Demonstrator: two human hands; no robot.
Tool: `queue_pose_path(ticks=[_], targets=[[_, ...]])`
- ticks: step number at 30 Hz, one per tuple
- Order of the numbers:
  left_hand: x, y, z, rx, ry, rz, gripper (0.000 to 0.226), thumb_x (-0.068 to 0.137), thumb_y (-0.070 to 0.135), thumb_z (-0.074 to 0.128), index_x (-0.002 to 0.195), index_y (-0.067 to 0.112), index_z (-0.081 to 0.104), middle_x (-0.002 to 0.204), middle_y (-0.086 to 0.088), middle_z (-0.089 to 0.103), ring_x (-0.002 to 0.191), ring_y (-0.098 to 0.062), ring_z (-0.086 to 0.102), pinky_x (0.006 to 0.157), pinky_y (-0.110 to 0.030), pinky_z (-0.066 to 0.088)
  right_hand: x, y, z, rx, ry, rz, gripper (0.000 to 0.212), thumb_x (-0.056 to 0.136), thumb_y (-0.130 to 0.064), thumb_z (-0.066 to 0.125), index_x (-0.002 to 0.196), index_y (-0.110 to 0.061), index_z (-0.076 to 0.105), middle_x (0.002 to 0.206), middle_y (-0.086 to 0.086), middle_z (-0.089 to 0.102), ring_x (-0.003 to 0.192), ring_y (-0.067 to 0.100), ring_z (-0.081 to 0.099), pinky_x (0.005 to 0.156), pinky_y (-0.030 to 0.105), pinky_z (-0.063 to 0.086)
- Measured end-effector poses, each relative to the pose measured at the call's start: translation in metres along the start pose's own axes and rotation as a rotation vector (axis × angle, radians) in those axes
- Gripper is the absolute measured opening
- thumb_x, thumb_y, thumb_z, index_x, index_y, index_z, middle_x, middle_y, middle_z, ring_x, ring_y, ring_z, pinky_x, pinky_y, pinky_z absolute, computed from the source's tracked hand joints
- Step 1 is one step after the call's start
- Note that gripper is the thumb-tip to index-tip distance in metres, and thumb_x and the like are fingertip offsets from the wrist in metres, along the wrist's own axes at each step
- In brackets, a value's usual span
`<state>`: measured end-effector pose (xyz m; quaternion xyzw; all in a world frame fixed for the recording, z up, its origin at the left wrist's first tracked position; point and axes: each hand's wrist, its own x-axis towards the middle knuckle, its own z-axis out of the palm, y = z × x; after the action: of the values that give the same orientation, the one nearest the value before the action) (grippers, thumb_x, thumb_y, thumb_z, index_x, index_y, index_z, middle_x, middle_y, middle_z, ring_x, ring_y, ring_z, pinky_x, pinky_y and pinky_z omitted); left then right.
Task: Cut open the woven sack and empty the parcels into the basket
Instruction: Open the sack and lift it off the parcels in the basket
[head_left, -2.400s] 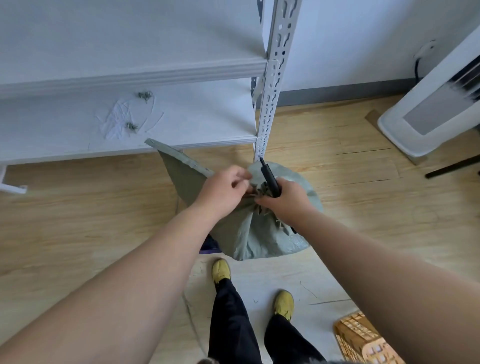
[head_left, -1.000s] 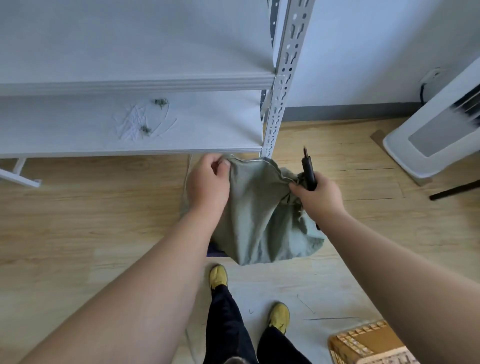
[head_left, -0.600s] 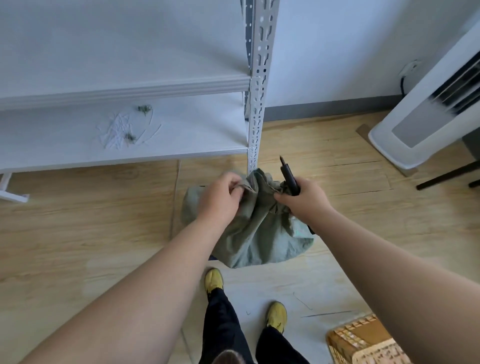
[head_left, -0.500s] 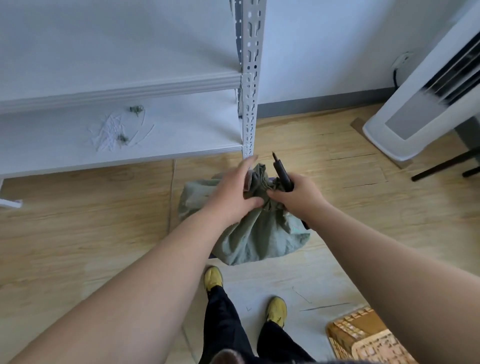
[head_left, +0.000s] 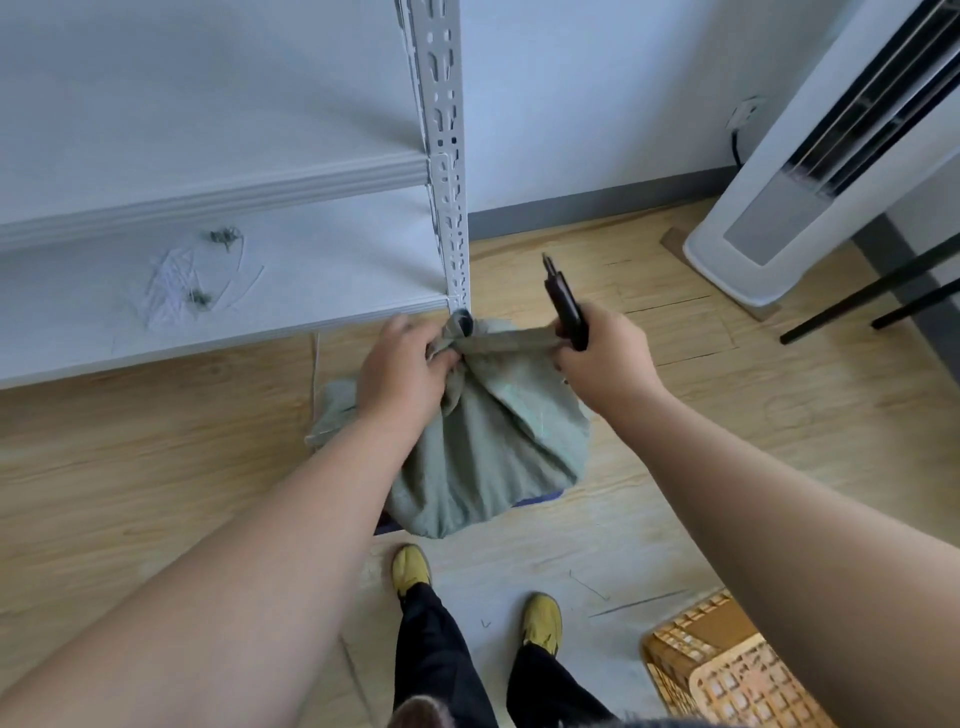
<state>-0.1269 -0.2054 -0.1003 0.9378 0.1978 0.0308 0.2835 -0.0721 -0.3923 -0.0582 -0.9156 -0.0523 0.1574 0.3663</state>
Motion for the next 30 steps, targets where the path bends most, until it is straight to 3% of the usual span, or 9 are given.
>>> queue_pose_path(ticks=[2, 6, 9, 13, 16, 19, 23, 26, 30], targets=[[-0.004, 0.0, -0.001, -0.057, 0.16, 0.005, 0.014, 0.087, 0.02, 0.065, 0.092, 0.007, 0.065, 0.1, -0.009, 0.052, 0.089, -0.029, 0.054, 0.068, -0.031, 0.039, 0.002, -0.011, -0.002, 0.167, 0.081, -0.055, 0.021, 0.084, -0.002, 0.056, 0.092, -0.02, 0.058, 0.08, -0.013, 0.062, 0.079, 0.021, 0.065, 0.071, 0.034, 0.054], [0.0, -0.005, -0.005, 0.056, 0.004, 0.06, 0.015, 0.088, 0.023, 0.064, 0.096, 0.01, 0.064, 0.102, -0.007, 0.053, 0.092, -0.032, 0.056, 0.071, -0.035, 0.044, 0.008, -0.006, 0.003, 0.067, -0.132, 0.032, 0.015, 0.085, -0.007, 0.059, 0.097, -0.016, 0.057, 0.09, 0.008, 0.069, 0.084, 0.027, 0.07, 0.075, 0.046, 0.058], [0.007, 0.003, -0.011, -0.013, 0.215, 0.032, 0.014, 0.088, 0.02, 0.064, 0.094, 0.008, 0.064, 0.103, -0.01, 0.052, 0.087, -0.031, 0.055, 0.068, -0.034, 0.041, 0.011, -0.004, 0.002, 0.184, -0.017, 0.009, 0.01, 0.089, -0.012, 0.057, 0.095, -0.02, 0.054, 0.082, -0.002, 0.068, 0.081, 0.022, 0.071, 0.076, 0.044, 0.057], [0.001, 0.006, -0.009, 0.106, 0.034, 0.12, 0.014, 0.09, 0.022, 0.061, 0.098, 0.011, 0.063, 0.105, -0.007, 0.05, 0.09, -0.032, 0.057, 0.068, -0.035, 0.043, 0.009, -0.002, 0.004, 0.122, -0.133, 0.062, 0.013, 0.086, -0.01, 0.058, 0.097, -0.016, 0.055, 0.083, 0.006, 0.07, 0.08, 0.026, 0.071, 0.076, 0.048, 0.058], [0.006, 0.004, -0.02, -0.001, 0.253, 0.059, 0.012, 0.09, 0.017, 0.061, 0.094, 0.006, 0.062, 0.105, -0.011, 0.05, 0.084, -0.029, 0.054, 0.067, -0.035, 0.043, 0.007, -0.006, 0.006, 0.232, 0.01, -0.012, 0.009, 0.09, -0.013, 0.058, 0.094, -0.019, 0.053, 0.083, 0.0, 0.066, 0.08, 0.024, 0.07, 0.076, 0.045, 0.057], [-0.002, 0.002, -0.016, 0.099, 0.082, 0.149, 0.011, 0.089, 0.015, 0.061, 0.097, 0.008, 0.062, 0.104, -0.009, 0.051, 0.089, -0.032, 0.056, 0.067, -0.036, 0.043, 0.006, -0.008, 0.009, 0.118, -0.115, 0.017, 0.012, 0.088, -0.011, 0.056, 0.099, -0.014, 0.055, 0.089, 0.01, 0.069, 0.081, 0.028, 0.07, 0.077, 0.049, 0.057], [-0.004, 0.005, -0.027, -0.044, 0.298, 0.065, 0.008, 0.088, 0.01, 0.06, 0.094, 0.005, 0.062, 0.105, -0.01, 0.05, 0.088, -0.028, 0.054, 0.07, -0.035, 0.044, 0.003, -0.011, 0.017, 0.246, 0.007, -0.013, 0.011, 0.087, -0.013, 0.057, 0.093, -0.021, 0.053, 0.086, 0.006, 0.067, 0.079, 0.028, 0.07, 0.076, 0.049, 0.056], [-0.014, 0.008, -0.021, 0.064, 0.022, 0.015, 0.019, 0.088, 0.007, 0.053, 0.104, 0.011, 0.064, 0.11, -0.006, 0.052, 0.098, -0.029, 0.054, 0.085, -0.039, 0.042, -0.001, -0.016, 0.02, 0.234, -0.142, 0.01, 0.021, 0.086, -0.005, 0.058, 0.104, -0.016, 0.058, 0.094, 0.01, 0.068, 0.082, 0.027, 0.071, 0.072, 0.043, 0.06], [-0.011, 0.019, -0.024, -0.029, -0.011, 0.052, 0.019, 0.085, 0.004, 0.054, 0.097, 0.013, 0.066, 0.1, -0.003, 0.052, 0.092, -0.027, 0.053, 0.07, -0.03, 0.038, -0.011, -0.021, 0.031, 0.339, -0.253, 0.01, 0.05, 0.07, -0.005, 0.079, 0.115, -0.021, 0.062, 0.095, 0.008, 0.067, 0.089, 0.029, 0.069, 0.073, 0.044, 0.061]])
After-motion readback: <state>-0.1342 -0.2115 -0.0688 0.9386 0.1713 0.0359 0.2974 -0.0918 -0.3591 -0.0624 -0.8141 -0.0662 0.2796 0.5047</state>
